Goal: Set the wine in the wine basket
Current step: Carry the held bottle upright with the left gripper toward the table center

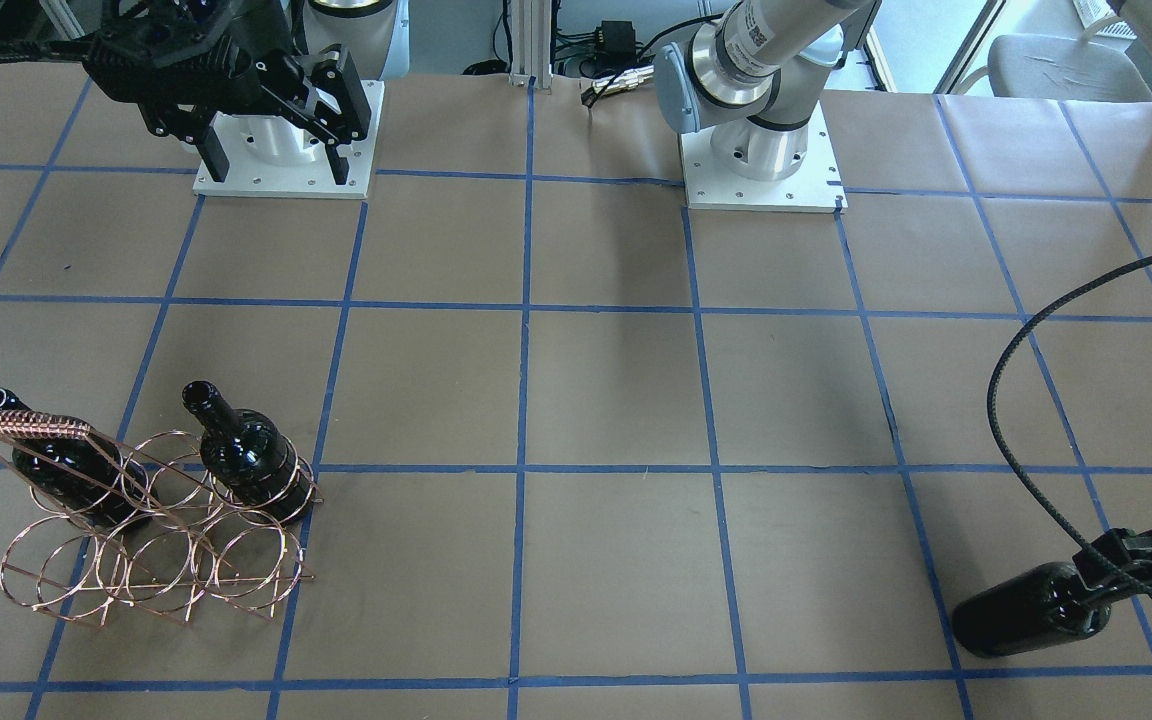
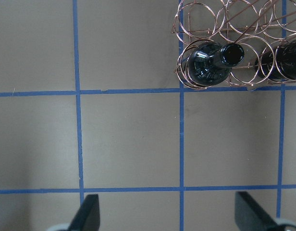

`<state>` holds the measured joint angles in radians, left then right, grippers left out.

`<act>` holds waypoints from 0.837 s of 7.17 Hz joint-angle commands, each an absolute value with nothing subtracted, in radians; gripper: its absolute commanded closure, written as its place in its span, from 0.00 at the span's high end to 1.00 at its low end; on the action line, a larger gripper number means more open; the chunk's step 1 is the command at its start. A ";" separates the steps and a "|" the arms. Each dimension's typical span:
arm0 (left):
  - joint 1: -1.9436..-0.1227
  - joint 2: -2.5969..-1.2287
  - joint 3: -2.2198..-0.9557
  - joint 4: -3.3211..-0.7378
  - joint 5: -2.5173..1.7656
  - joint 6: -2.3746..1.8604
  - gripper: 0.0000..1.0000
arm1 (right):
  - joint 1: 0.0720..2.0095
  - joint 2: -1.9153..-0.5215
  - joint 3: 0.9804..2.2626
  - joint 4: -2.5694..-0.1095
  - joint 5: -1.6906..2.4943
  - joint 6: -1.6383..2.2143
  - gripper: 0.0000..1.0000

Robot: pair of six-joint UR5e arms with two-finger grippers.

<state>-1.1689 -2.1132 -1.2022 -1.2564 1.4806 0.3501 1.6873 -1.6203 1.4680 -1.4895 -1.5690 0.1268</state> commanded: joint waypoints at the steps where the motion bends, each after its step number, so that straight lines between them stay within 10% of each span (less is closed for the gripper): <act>1: -1.169 -2.112 -1.203 -1.258 1.486 0.351 0.54 | 1.687 -1.621 1.468 -1.491 -1.569 0.126 1.00; 3: -1.169 -2.112 -1.206 -1.266 1.486 0.350 0.52 | 1.687 -1.621 1.468 -1.491 -1.562 0.127 1.00; 6: -1.169 -2.109 -1.207 -1.282 1.486 0.350 0.00 | 1.687 -1.620 1.468 -1.493 -1.571 0.126 1.00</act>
